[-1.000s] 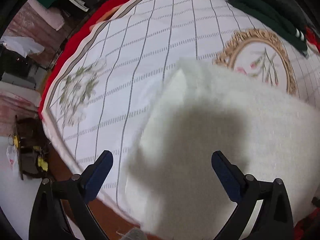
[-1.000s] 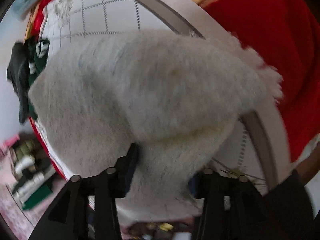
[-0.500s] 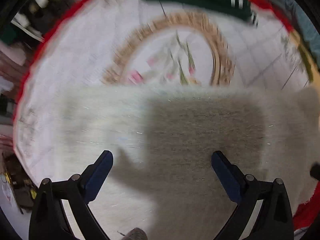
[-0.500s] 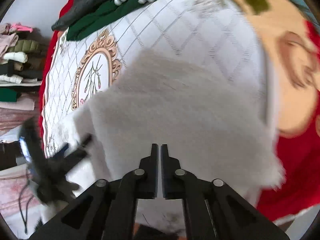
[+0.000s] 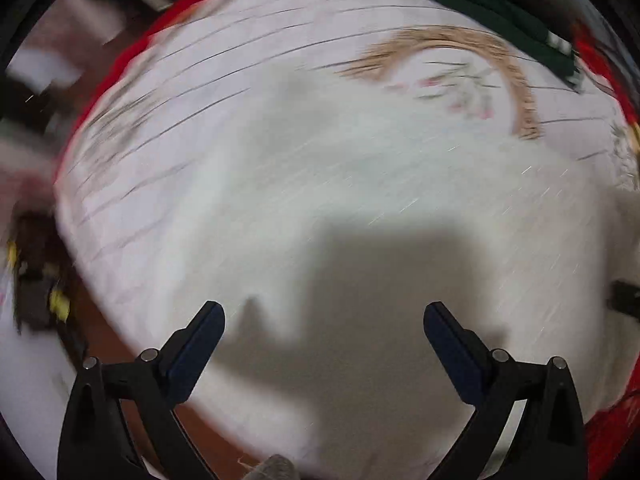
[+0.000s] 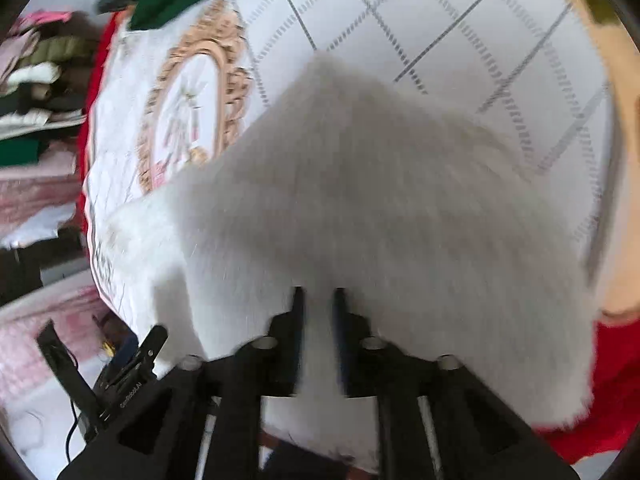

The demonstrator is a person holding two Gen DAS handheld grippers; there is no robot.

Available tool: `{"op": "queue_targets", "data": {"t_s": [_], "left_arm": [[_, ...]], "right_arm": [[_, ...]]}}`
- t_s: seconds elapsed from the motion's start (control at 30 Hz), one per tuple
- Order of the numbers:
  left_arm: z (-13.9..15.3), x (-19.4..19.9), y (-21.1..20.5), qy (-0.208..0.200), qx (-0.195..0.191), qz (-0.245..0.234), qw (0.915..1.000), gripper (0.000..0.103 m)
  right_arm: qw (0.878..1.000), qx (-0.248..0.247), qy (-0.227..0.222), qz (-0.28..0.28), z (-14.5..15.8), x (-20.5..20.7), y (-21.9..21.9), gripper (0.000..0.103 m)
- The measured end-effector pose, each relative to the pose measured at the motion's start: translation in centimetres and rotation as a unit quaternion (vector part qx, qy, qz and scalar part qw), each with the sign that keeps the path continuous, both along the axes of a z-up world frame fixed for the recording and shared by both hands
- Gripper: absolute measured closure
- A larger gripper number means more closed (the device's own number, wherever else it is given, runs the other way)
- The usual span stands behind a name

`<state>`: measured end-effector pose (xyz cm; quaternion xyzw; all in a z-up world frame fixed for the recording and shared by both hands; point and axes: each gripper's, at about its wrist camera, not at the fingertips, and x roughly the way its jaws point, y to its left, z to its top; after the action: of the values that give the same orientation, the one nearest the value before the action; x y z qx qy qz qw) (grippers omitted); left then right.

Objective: Fold large clothes

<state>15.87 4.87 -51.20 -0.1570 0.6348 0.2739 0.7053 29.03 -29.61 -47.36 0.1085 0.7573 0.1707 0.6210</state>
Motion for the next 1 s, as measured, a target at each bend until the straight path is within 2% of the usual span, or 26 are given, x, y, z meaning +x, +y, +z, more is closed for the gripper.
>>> {"op": "queue_targets", "data": {"t_s": [0.07,0.17,0.27,0.33,0.37,0.47,0.6,0.73,0.77,0.8,0.87,0.93,1.0], "left_arm": [[-0.5,-3.4,0.3,0.019,0.010,0.023,0.9995,0.001],[-3.8,-5.6,-0.5,0.049,0.007,0.025,0.9985,0.000],[-5.1,-4.6,-0.8,0.034,0.048,0.008,0.9982,0.000],[-5.5,-3.1,-0.2,0.022,0.068,0.000,0.9974,0.000],[-5.5,-2.3,0.1,0.018,0.071,0.000,0.9973,0.000],[-5.4,-0.7,0.8,-0.007,0.091,-0.021,0.9956,0.000],[-4.9,0.6,1.2,-0.013,0.098,-0.045,0.9940,0.000],[-2.6,0.2,1.4,-0.017,0.093,-0.035,0.9949,0.000],[-2.1,0.2,1.3,-0.020,0.090,-0.031,0.9952,0.000],[-1.2,0.0,1.2,-0.025,0.086,-0.027,0.9956,0.000],[0.2,0.3,0.5,-0.036,0.077,-0.024,0.9961,0.000],[1.5,0.8,-0.5,-0.049,0.064,-0.028,0.9964,0.000],[2.1,1.6,-1.2,-0.057,0.054,-0.041,0.9961,0.000]], "right_arm": [[1.000,0.007,-0.017,0.001,2.4,-2.5,-1.2,0.048],[1.000,0.021,-0.010,-0.008,3.3,-4.9,-1.7,0.048],[0.999,0.015,0.030,-0.038,1.4,-7.8,-3.3,0.048],[0.997,0.019,0.046,-0.058,0.0,-7.8,-2.5,0.048],[0.997,0.019,0.044,-0.059,-0.7,-7.5,-1.6,0.048],[0.999,0.014,0.024,-0.044,-0.1,-7.0,-0.3,0.048],[0.999,0.023,0.005,-0.034,0.7,-5.4,0.8,0.048],[1.000,0.021,-0.020,-0.010,1.0,-2.7,3.7,0.048],[1.000,0.020,-0.023,0.002,0.6,-1.9,4.9,0.049],[1.000,0.008,-0.024,0.011,0.0,-1.4,5.7,0.056],[0.998,-0.052,-0.001,0.021,-3.6,-0.4,7.0,0.065],[0.997,-0.076,0.019,0.021,-6.6,0.3,7.6,0.065],[0.995,-0.098,0.025,0.023,-6.8,0.9,8.1,0.065]]}}
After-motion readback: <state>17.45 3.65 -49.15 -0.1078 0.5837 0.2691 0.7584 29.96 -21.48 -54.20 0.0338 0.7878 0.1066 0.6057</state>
